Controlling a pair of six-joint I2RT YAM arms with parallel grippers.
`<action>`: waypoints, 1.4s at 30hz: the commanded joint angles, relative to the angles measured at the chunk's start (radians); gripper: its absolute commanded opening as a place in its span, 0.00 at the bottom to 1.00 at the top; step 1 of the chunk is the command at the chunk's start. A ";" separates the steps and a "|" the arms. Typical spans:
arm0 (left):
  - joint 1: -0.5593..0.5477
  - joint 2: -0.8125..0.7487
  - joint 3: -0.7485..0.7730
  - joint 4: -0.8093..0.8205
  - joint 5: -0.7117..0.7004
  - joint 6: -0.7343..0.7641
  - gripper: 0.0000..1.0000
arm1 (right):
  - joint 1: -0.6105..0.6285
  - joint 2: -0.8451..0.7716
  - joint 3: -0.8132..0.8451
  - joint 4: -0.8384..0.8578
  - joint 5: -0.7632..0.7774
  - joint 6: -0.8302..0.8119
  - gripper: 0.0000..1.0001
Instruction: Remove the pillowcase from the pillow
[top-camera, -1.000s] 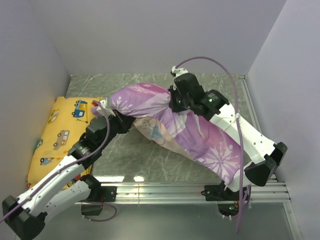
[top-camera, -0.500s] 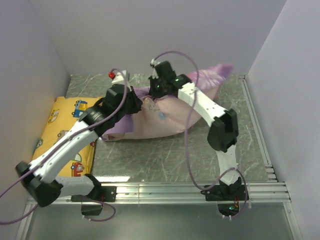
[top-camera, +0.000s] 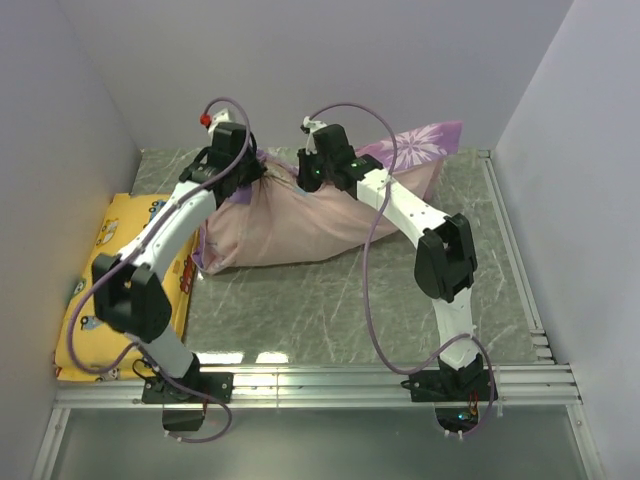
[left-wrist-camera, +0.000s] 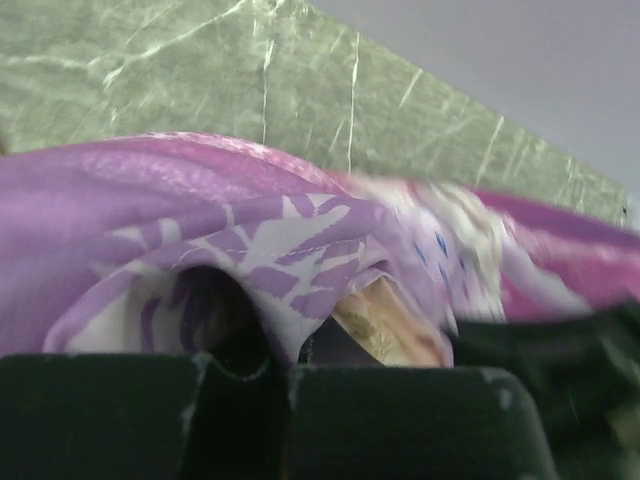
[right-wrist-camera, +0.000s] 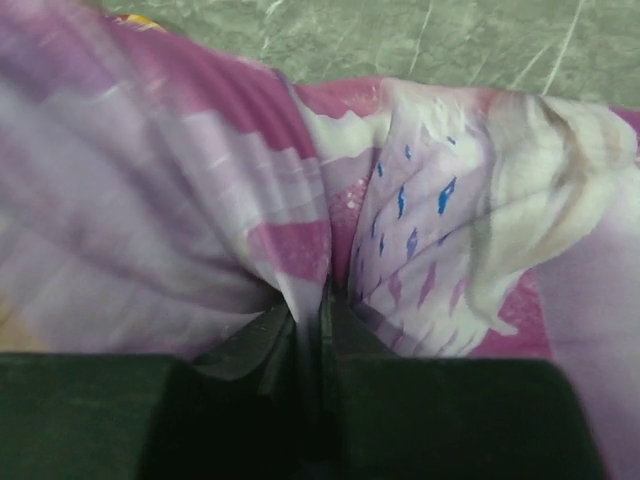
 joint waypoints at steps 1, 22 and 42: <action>0.071 0.184 0.109 -0.017 -0.026 0.002 0.00 | -0.005 0.010 0.064 -0.285 0.018 -0.052 0.20; 0.008 0.365 -0.156 0.262 0.223 -0.272 0.08 | 0.074 -0.490 -0.202 -0.142 0.385 0.084 0.81; -0.133 0.016 -0.118 0.226 0.185 -0.087 0.76 | 0.099 -0.708 -1.027 0.191 0.445 0.271 0.50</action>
